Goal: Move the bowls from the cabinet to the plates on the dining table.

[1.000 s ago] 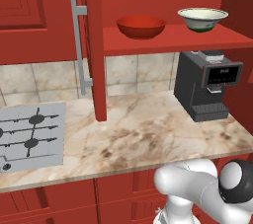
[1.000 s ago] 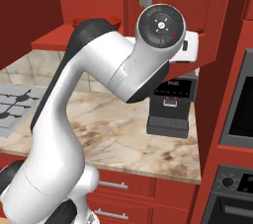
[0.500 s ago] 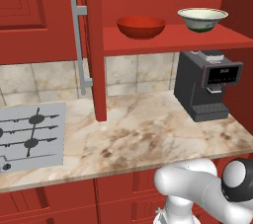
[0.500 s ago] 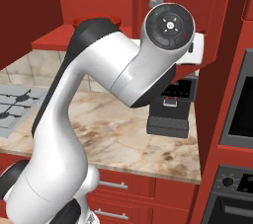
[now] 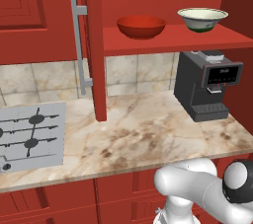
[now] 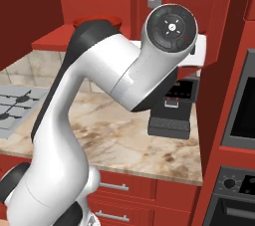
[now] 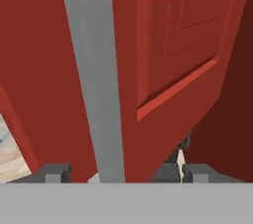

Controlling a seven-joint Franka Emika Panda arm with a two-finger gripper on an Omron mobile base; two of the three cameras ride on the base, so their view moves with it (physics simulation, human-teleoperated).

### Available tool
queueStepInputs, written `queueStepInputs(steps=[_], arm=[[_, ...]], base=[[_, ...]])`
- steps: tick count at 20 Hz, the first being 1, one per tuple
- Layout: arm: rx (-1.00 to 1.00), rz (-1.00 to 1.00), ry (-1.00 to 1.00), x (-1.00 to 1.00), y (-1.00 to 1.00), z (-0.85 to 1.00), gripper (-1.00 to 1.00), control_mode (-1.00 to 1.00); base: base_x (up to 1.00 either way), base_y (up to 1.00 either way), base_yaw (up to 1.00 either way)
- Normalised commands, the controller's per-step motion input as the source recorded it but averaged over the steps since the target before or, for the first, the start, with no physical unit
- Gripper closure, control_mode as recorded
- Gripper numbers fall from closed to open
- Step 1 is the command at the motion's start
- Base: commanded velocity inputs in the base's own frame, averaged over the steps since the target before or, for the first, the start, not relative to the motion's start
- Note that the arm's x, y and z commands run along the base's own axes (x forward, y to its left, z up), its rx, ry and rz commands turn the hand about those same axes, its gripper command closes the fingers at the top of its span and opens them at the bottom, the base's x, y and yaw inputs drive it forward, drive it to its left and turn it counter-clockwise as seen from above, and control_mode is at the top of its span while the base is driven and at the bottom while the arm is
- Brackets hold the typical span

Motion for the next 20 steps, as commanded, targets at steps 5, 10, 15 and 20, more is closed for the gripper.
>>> queueStepInputs(steps=[5,10,15,20], arm=[[-0.02,0.01,-0.06,-0.80,0.15,0.18,-1.00,-1.00],[-0.06,0.01,-0.03,-0.94,0.42,0.12,-1.00,-1.00],[-0.07,0.00,0.00,-0.47,0.66,0.00,-1.00,-1.00],[-0.06,-0.01,0.03,-0.20,0.75,0.00,-1.00,-1.00]], base=[[0.00,0.00,0.00],[0.00,0.00,0.00],[0.00,0.00,0.00],[0.00,0.00,0.00]])
